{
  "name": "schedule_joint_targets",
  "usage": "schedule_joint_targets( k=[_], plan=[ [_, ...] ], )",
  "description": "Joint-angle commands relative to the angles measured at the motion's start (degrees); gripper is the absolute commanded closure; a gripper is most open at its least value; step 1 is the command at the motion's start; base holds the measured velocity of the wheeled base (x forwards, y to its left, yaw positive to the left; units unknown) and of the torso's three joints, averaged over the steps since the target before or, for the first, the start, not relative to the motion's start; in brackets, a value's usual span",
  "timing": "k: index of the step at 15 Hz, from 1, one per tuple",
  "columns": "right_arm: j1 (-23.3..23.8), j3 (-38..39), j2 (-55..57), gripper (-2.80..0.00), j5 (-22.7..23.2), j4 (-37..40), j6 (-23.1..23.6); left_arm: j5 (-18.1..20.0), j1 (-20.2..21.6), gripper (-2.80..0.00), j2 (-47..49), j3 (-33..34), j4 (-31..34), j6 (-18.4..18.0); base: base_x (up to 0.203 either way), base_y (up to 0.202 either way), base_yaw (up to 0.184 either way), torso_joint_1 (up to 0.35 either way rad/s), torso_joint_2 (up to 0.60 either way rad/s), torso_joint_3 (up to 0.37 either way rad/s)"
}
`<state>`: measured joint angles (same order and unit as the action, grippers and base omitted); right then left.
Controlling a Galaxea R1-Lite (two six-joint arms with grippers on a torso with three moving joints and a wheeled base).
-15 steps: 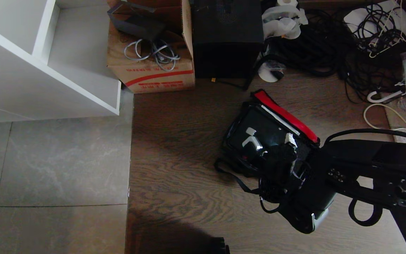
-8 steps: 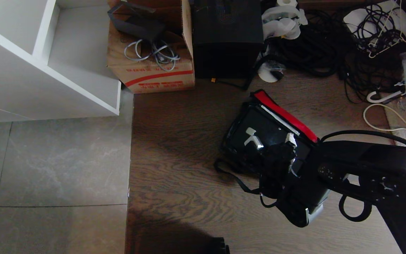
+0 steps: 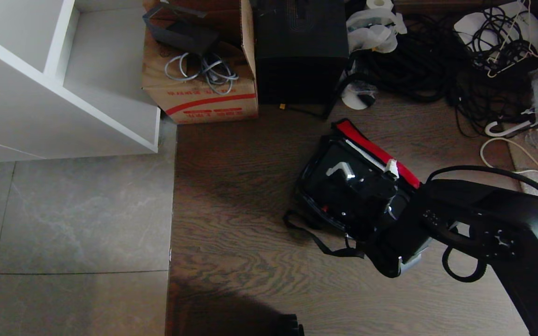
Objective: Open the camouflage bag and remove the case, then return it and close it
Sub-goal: Grip the handle
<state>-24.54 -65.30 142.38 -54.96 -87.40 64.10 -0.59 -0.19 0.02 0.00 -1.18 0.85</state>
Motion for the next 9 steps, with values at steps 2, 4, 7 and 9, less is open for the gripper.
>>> schedule_joint_targets(
  k=[2,4,7,9],
  plan=[
    [2.2,-4.3,0.6,-2.80,-0.3,0.5,2.2,0.0,0.0,0.00,-0.1,0.5,0.0,0.0,0.000,0.000,0.000,0.000,0.00,0.000],
    [2.9,-6.2,0.7,-2.80,-0.1,1.8,2.4,0.0,0.0,0.00,0.0,0.4,0.0,0.0,0.000,0.000,0.000,0.000,0.00,0.000],
    [3.0,-5.5,1.1,0.00,0.9,2.6,2.1,0.0,0.0,0.00,0.0,0.4,0.0,0.0,0.000,0.000,0.000,0.000,0.00,0.000],
    [3.0,-5.4,1.7,0.00,0.9,2.6,1.9,0.0,0.0,0.00,0.0,0.5,0.0,0.0,0.000,0.000,0.000,0.000,0.00,0.000]
  ],
)
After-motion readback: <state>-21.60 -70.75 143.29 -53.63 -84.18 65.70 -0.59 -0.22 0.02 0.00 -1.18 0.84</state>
